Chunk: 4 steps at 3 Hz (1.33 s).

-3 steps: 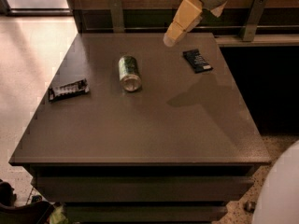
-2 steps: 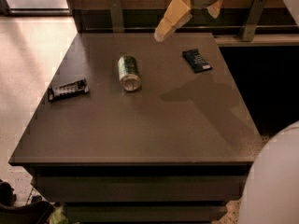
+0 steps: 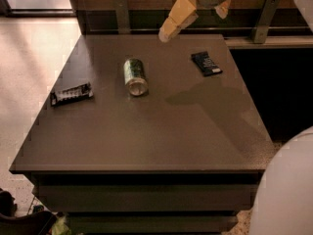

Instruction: Place green can upright

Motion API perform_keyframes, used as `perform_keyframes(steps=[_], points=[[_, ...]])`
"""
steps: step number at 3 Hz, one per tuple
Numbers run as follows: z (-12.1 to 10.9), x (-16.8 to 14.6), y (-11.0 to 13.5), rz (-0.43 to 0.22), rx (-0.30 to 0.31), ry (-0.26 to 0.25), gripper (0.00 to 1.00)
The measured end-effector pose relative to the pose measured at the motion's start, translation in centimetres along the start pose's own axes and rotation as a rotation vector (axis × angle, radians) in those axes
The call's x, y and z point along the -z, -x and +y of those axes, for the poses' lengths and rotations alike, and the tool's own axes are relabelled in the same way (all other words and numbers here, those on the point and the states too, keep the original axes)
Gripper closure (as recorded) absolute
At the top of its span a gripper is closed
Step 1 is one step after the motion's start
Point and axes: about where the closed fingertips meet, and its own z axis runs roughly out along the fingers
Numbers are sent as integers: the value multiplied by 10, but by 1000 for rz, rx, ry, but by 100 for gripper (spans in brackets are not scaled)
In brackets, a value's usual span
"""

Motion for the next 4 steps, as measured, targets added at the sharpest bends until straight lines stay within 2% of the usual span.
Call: perform_keyframes(steps=[1,2,3,4], points=[[-2,-20,16,43,-94,-25,0],[-2,-39,34,93,-212,-52,0],[15,-64,58,122,-303,-44,0],[40,-83,71,150,-343,-3,0]])
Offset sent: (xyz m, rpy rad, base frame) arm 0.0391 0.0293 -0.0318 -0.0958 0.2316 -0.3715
